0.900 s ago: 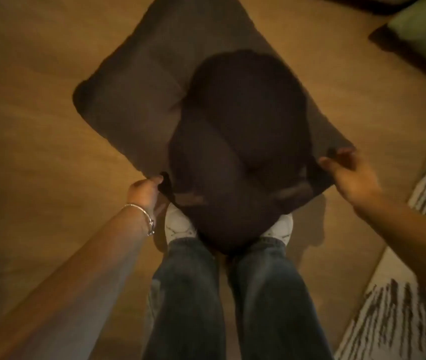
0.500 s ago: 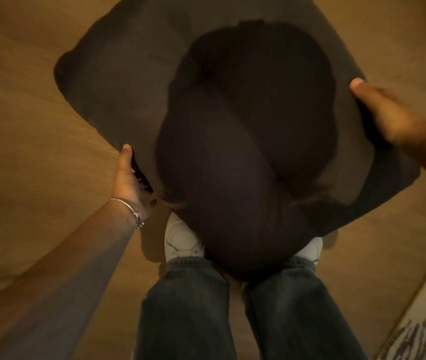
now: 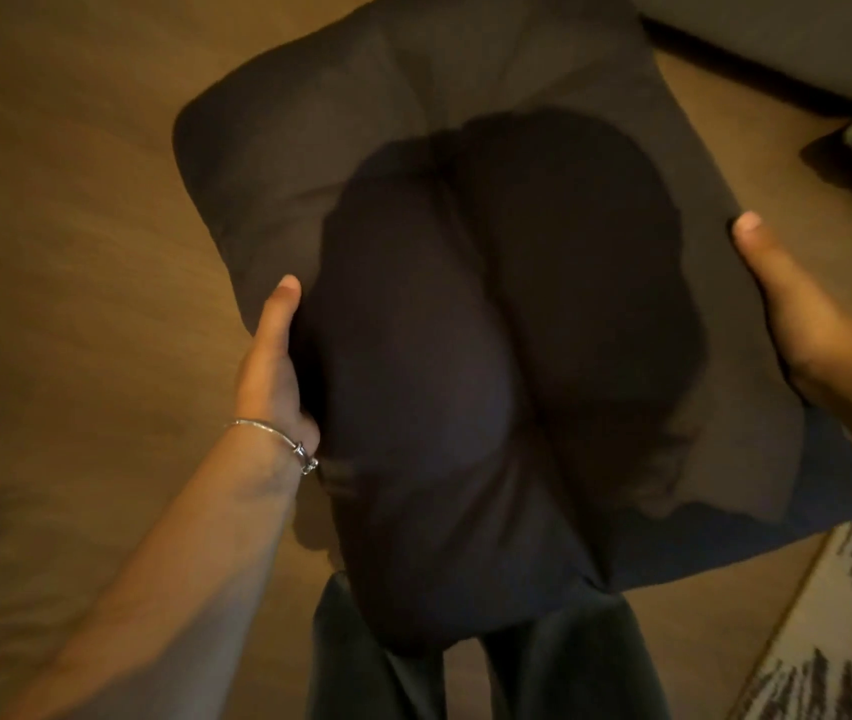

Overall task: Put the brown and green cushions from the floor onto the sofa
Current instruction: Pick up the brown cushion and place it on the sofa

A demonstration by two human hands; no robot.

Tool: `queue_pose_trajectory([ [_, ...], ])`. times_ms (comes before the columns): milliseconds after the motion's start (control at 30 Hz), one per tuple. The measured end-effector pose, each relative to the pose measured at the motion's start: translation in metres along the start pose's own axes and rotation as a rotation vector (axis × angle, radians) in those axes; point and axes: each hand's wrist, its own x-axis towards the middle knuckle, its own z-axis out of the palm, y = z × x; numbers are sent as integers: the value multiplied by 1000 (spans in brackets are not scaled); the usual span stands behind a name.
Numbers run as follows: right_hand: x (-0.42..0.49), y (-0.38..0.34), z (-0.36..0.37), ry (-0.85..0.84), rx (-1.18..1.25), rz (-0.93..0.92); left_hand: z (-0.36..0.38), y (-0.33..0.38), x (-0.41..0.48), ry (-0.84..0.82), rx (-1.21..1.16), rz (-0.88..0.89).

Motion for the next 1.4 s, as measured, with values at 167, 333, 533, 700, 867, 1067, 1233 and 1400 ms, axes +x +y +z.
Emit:
queue_pose_trajectory([
  [167,-82,-46,17,34,-41,-16,17,69,-88,-54,-50,88],
  [333,-175,-152,19,33,-191,-53,19,154,-207,-31,-44,201],
  [533,-316,-251,27,40,-116,-175,8,226,-358,-6,-77,375],
  [700,-411,-337,41,37,45,-324,18,307,-475,-119,-146,573],
  [867,-487,-422,51,44,273,-389,33,394,-582,-220,-141,838],
  [1067,-556,-497,51,8,310,-633,45,464,-678,-358,-45,1065],
  [1233,-567,-524,36,22,226,-658,68,497,-713,-531,186,1163],
  [1400,-553,-552,18,43,245,-728,91,500,-706,-543,255,1234],
])
